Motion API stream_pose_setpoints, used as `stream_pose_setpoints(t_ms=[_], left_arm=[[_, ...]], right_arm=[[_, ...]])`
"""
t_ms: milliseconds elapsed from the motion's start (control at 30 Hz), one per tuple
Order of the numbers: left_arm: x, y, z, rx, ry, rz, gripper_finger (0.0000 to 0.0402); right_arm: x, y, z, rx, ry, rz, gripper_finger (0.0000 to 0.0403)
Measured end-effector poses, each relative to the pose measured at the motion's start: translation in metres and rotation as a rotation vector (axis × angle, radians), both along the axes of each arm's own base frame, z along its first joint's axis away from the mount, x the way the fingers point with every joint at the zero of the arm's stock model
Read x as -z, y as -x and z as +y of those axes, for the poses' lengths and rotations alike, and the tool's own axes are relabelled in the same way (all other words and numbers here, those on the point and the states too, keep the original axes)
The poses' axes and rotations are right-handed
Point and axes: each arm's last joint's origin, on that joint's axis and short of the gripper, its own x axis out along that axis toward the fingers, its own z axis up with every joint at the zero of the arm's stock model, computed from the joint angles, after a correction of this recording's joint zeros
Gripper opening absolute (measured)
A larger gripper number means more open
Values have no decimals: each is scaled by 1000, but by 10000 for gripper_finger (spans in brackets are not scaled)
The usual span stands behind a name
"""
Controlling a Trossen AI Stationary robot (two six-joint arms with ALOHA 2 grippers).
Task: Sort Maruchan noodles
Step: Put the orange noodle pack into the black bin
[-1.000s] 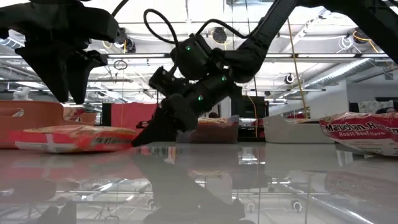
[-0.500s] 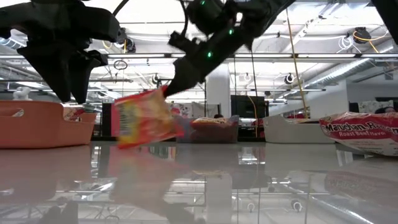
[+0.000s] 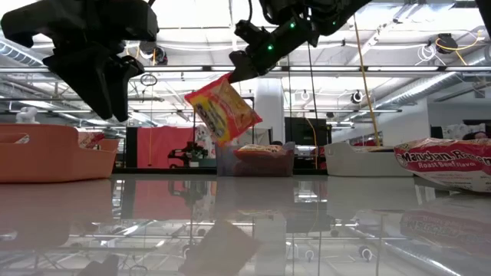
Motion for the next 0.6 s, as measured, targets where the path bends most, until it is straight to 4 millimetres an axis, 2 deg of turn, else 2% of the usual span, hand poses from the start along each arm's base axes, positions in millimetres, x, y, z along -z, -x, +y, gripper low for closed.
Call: stream_pose_setpoints(t_ms=[200,433,600], left_arm=[[0,-1,0,46,-24,-6,182],[-1,-2,4,76,-143,-25,182],[-1,-3,9,79,-159,-23,182]], right_arm=[[-7,7,-30,18,-39,-123,0],[-15,12,-45,88,-84,-265,0],[-11,7,-51,104,-104,-348,0]])
